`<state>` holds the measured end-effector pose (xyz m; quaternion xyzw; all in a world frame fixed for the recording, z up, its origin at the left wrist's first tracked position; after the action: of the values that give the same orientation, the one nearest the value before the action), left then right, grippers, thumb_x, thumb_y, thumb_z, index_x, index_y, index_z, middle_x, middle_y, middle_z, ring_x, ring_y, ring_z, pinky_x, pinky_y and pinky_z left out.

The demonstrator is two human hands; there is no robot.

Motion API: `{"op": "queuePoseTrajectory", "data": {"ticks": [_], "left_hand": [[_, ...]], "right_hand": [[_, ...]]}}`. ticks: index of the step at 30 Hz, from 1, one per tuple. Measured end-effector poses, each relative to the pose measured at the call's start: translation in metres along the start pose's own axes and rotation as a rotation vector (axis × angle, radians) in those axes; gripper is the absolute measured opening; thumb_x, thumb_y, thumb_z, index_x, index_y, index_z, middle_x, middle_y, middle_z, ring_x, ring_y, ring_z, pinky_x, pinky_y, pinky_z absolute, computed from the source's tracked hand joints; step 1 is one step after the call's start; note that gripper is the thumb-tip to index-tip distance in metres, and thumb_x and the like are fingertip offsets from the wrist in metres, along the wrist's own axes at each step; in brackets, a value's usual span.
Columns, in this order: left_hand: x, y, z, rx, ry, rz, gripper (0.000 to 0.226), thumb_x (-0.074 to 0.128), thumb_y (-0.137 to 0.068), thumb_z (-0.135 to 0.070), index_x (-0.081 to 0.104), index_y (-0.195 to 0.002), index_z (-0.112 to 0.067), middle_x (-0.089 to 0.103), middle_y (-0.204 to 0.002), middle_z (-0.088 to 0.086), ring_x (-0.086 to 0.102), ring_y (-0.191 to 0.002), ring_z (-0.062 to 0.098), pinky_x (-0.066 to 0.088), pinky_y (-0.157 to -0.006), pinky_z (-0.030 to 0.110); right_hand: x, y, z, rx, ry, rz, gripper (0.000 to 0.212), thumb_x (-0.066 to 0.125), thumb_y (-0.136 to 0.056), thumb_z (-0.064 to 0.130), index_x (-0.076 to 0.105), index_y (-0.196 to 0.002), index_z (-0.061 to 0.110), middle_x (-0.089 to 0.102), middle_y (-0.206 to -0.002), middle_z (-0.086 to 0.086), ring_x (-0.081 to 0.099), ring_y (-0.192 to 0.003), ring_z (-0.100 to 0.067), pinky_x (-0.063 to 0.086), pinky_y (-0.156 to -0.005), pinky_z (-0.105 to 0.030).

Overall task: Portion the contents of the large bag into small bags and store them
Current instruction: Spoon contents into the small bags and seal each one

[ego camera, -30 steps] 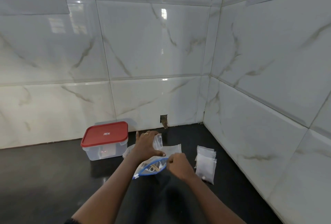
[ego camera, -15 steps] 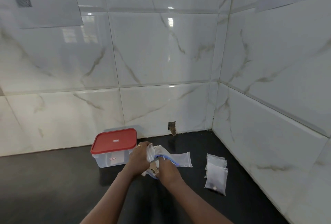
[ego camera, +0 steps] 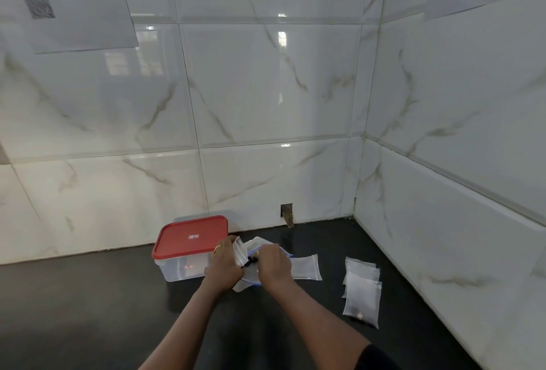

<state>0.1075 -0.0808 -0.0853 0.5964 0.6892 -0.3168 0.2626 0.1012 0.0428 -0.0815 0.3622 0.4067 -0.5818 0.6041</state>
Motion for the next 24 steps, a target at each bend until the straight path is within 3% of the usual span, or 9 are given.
{"op": "queuePoseTrajectory", "data": {"ticks": [3,5,6,7,10,13,16,19,24], "left_hand": [[-0.008,-0.005,-0.011,-0.006,0.056,-0.004,0.059,0.058,-0.073,0.004,0.041,-0.129,-0.005,0.048,-0.123,0.013,0.045,-0.117,0.03,0.04,-0.098,0.041],[-0.023,-0.014,-0.026,0.009,0.178,-0.079,0.053,0.057,-0.073,0.007,0.044,-0.124,-0.003,0.051,-0.118,0.015,0.048,-0.111,0.031,0.042,-0.093,0.039],[-0.03,-0.019,-0.033,0.026,0.229,-0.121,0.051,0.058,-0.073,0.006,0.045,-0.122,-0.005,0.051,-0.116,0.013,0.048,-0.109,0.03,0.042,-0.091,0.039],[-0.035,-0.022,-0.038,0.034,0.252,-0.146,0.052,0.062,-0.073,0.004,0.046,-0.121,-0.007,0.051,-0.114,0.011,0.047,-0.107,0.028,0.043,-0.09,0.039],[-0.027,-0.02,-0.037,0.012,0.266,-0.134,0.061,0.075,-0.071,-0.008,0.044,-0.123,-0.01,0.049,-0.113,0.007,0.048,-0.107,0.027,0.044,-0.092,0.041],[-0.012,-0.009,-0.029,-0.027,0.308,-0.134,0.06,0.064,-0.072,0.003,0.042,-0.127,-0.007,0.049,-0.119,0.012,0.047,-0.113,0.029,0.042,-0.094,0.039],[-0.01,-0.006,-0.021,-0.076,0.339,-0.182,0.058,0.062,-0.075,0.005,0.041,-0.129,-0.004,0.051,-0.121,0.013,0.048,-0.113,0.029,0.041,-0.09,0.034],[-0.006,-0.002,-0.008,-0.144,0.388,-0.175,0.053,0.06,-0.074,0.007,0.044,-0.124,-0.001,0.054,-0.115,0.015,0.052,-0.104,0.028,0.042,-0.082,0.031],[-0.002,0.002,-0.002,-0.202,0.415,-0.155,0.052,0.061,-0.074,0.006,0.044,-0.123,-0.001,0.054,-0.118,0.016,0.051,-0.102,0.026,0.043,-0.081,0.033]], "right_hand": [[-0.029,-0.002,0.0,-0.028,-0.026,-0.09,0.03,0.035,-0.098,0.004,0.058,-0.118,0.003,0.055,-0.123,-0.013,0.054,-0.117,-0.028,0.043,-0.093,-0.033],[-0.043,-0.006,0.001,-0.066,-0.077,-0.148,0.031,0.028,-0.098,0.009,0.058,-0.088,0.009,0.057,-0.097,-0.012,0.053,-0.099,-0.028,0.04,-0.082,-0.033],[-0.048,-0.011,0.001,-0.064,-0.108,-0.175,0.036,0.023,-0.097,0.013,0.05,-0.073,0.014,0.051,-0.085,-0.011,0.048,-0.09,-0.023,0.036,-0.075,-0.03],[-0.053,-0.012,0.001,-0.075,-0.119,-0.186,0.036,0.02,-0.095,0.015,0.046,-0.07,0.015,0.049,-0.083,-0.011,0.046,-0.087,-0.02,0.034,-0.072,-0.028],[-0.056,-0.012,0.0,-0.081,-0.072,-0.164,0.03,0.031,-0.095,-0.001,0.06,-0.097,0.004,0.059,-0.11,-0.014,0.056,-0.105,-0.025,0.042,-0.085,-0.032],[-0.061,-0.017,0.008,-0.145,-0.105,-0.193,0.018,0.049,-0.084,-0.011,0.062,-0.074,-0.005,0.068,-0.094,-0.022,0.067,-0.093,-0.031,0.051,-0.075,-0.034],[-0.061,-0.02,0.013,-0.187,-0.01,-0.21,0.009,0.066,-0.077,-0.003,0.07,-0.085,-0.003,0.071,-0.09,-0.018,0.069,-0.088,-0.025,0.052,-0.073,-0.026],[-0.039,-0.014,0.007,-0.231,0.142,-0.061,0.032,0.038,-0.094,-0.002,0.057,-0.12,0.0,0.057,-0.127,-0.017,0.054,-0.119,-0.024,0.041,-0.096,-0.031],[-0.039,-0.013,0.005,-0.201,0.122,-0.077,0.036,0.029,-0.097,0.004,0.056,-0.12,0.006,0.056,-0.127,-0.011,0.052,-0.119,-0.02,0.038,-0.094,-0.028]]}}
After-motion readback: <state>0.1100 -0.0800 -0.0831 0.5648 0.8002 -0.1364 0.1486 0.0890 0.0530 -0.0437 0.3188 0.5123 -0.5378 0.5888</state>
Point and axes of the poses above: each hand's wrist, its own y-axis away from the middle knuckle, its own x-axis out of the palm, z = x × y, the point moved 8 cm from there along -y, towards the middle knuckle
